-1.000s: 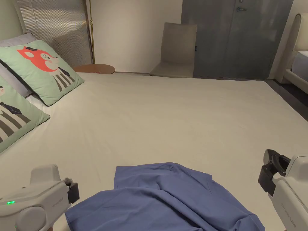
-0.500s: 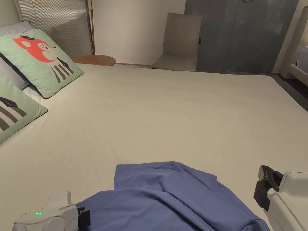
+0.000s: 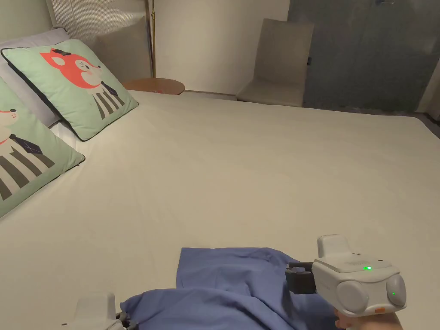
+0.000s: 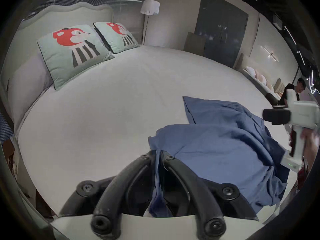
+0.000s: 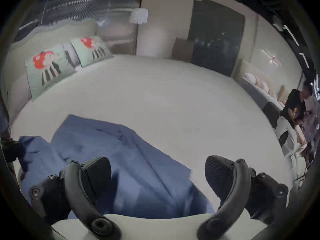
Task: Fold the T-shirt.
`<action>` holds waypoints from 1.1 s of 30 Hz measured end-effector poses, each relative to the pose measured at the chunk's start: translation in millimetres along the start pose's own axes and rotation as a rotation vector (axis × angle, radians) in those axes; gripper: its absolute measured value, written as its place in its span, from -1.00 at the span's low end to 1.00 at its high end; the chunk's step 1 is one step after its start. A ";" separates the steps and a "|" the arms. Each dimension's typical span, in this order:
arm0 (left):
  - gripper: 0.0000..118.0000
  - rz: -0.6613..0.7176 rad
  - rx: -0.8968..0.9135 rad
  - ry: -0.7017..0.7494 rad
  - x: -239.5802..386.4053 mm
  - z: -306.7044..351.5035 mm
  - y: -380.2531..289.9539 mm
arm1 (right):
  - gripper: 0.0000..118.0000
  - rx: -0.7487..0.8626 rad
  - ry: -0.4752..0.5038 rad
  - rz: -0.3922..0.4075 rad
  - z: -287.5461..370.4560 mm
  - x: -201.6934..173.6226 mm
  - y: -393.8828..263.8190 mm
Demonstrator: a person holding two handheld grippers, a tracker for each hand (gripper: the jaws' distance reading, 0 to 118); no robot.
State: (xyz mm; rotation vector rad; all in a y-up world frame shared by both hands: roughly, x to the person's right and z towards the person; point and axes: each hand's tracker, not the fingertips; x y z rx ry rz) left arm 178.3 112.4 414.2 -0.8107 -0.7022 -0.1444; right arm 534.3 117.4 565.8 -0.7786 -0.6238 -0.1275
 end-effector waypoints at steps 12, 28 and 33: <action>-0.98 -0.007 0.001 0.004 -3.1 3.7 -1.6 | -0.92 -0.065 0.131 0.031 -44.0 -14.5 7.5; -0.98 0.002 0.322 0.036 1.1 83.7 38.2 | -0.92 0.529 -0.065 -0.138 202.7 72.6 -24.5; -0.98 0.005 0.444 0.040 11.7 108.7 38.7 | -0.92 0.640 -0.295 -0.166 259.2 79.5 -72.8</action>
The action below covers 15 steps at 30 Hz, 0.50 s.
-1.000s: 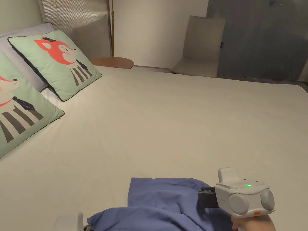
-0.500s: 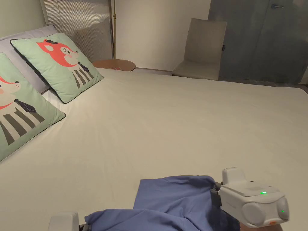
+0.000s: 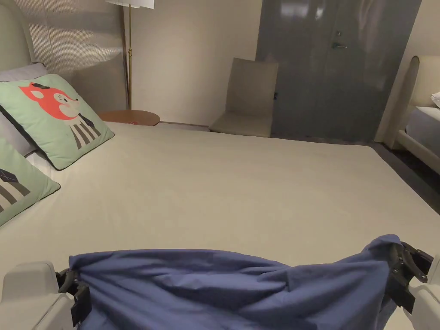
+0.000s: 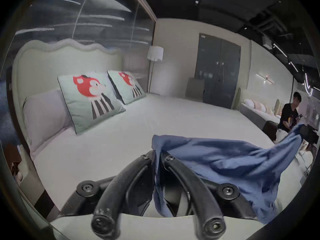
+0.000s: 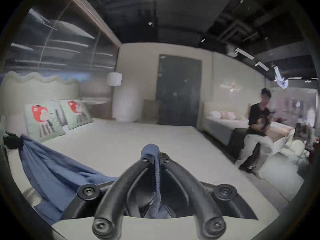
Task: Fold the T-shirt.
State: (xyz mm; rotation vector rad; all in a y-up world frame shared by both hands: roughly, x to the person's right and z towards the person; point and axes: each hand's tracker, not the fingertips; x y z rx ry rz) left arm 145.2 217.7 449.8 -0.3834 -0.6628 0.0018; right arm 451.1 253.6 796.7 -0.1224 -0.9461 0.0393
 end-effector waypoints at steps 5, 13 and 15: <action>-0.98 0.021 0.077 -0.020 12.4 15.8 10.9 | -0.92 0.061 -0.075 -0.067 38.5 23.0 0.8; -0.98 0.057 0.229 -0.063 28.2 34.9 64.4 | -0.92 0.194 -0.116 -0.135 72.8 47.5 51.0; -0.98 0.050 0.268 -0.067 31.9 37.3 85.3 | -0.92 0.242 -0.130 -0.151 75.5 52.4 69.8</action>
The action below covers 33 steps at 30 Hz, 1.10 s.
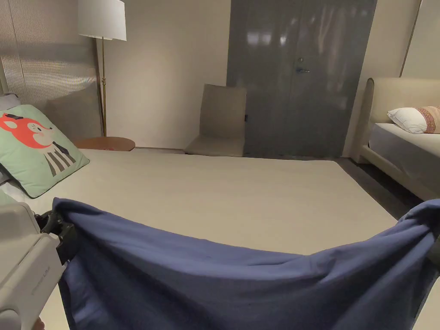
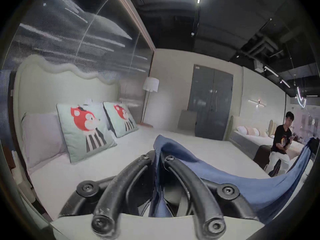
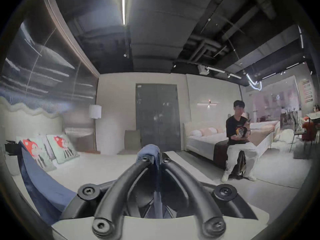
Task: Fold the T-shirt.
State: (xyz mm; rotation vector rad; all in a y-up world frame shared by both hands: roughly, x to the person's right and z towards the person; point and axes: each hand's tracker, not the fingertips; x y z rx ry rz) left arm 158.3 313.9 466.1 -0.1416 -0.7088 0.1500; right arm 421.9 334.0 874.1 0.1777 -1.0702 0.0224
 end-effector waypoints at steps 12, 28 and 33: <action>-0.98 -0.006 0.129 -0.059 30.0 -37.9 118.1 | -0.92 0.153 0.010 -0.014 -52.7 -10.4 97.4; -0.98 0.139 0.134 -0.048 50.9 -191.8 211.2 | -0.92 0.192 0.006 0.064 -226.2 -55.3 155.2; -0.98 0.137 0.158 -0.026 66.1 -248.1 220.6 | -0.92 0.201 0.000 0.083 -290.7 -69.2 151.2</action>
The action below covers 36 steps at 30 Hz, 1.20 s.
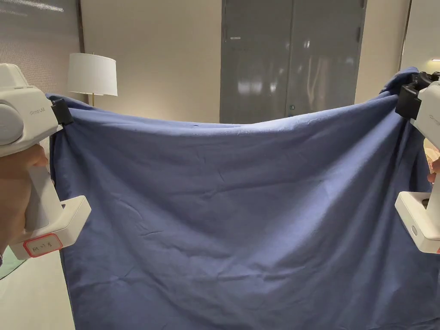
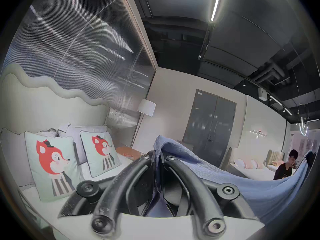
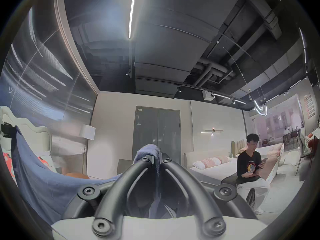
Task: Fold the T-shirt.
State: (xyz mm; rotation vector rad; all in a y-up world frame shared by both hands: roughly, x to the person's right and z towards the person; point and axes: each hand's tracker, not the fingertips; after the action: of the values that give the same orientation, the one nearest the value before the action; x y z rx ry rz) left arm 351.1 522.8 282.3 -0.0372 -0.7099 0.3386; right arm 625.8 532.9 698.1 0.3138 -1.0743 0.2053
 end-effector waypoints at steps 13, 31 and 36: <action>-0.98 -0.009 0.069 0.022 15.7 -91.9 -13.2 | -0.92 -0.023 -0.015 0.010 -94.0 -26.6 -56.9; -0.98 -0.040 -0.058 0.022 -17.2 -51.8 -87.5 | -0.92 -0.180 0.014 0.027 -32.2 -16.4 -124.8; -0.98 -0.028 -0.151 -0.002 -34.6 3.4 -110.8 | -0.92 -0.246 0.025 0.000 28.7 -1.0 -138.4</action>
State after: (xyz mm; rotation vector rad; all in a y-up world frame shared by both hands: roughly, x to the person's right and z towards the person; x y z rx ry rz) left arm 356.8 406.8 279.4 -0.1698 -0.7360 0.2584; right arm 645.1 393.2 688.9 0.0899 -1.0620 0.0756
